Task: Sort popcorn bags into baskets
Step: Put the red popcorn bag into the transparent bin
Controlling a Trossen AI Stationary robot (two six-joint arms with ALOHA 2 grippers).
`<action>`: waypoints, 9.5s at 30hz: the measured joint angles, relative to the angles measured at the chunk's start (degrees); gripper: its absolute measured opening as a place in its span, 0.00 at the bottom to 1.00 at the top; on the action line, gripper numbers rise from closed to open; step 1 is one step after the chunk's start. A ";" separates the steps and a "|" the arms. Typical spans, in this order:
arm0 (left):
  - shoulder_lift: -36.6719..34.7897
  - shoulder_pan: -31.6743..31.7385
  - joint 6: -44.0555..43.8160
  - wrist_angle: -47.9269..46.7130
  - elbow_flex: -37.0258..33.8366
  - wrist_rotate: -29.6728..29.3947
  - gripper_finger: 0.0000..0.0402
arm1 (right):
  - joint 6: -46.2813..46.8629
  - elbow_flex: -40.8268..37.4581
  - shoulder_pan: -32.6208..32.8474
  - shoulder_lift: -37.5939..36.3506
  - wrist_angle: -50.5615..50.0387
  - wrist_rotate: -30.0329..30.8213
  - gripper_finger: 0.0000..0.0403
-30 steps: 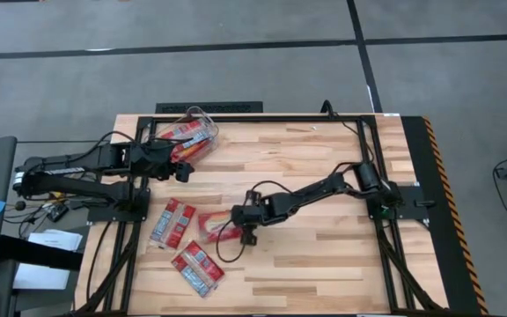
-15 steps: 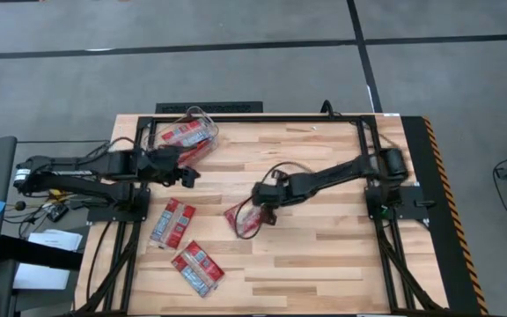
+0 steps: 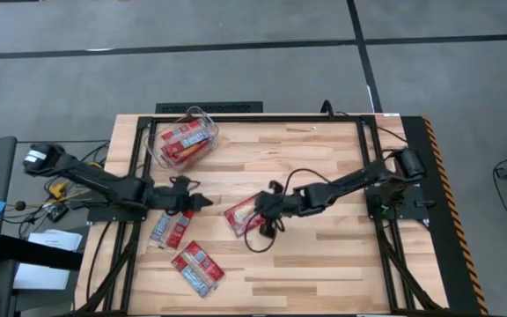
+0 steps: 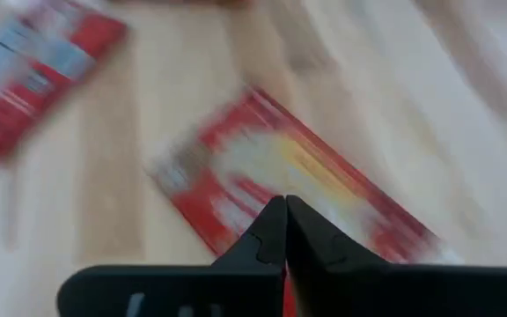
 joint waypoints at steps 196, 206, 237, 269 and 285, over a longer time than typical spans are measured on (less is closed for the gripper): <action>6.09 39.93 40.07 -20.36 21.47 -16.73 0.00 | -10.29 7.52 -1.94 -15.27 -26.98 3.51 0.24; 16.17 44.64 41.51 -52.84 42.76 -5.69 0.00 | -15.77 7.56 -3.19 -14.20 -18.19 0.86 0.24; 38.09 50.26 58.97 -57.55 46.38 -0.31 0.00 | -16.55 7.56 -8.74 -9.43 -15.86 -8.78 0.24; 4.55 23.59 26.09 -79.72 47.54 6.03 0.00 | -15.85 7.56 -7.91 -9.47 -16.00 -8.82 0.24; 20.96 -6.34 -10.66 -62.09 26.47 -1.08 0.00 | -12.46 7.56 -5.82 -9.49 -15.22 -8.80 0.24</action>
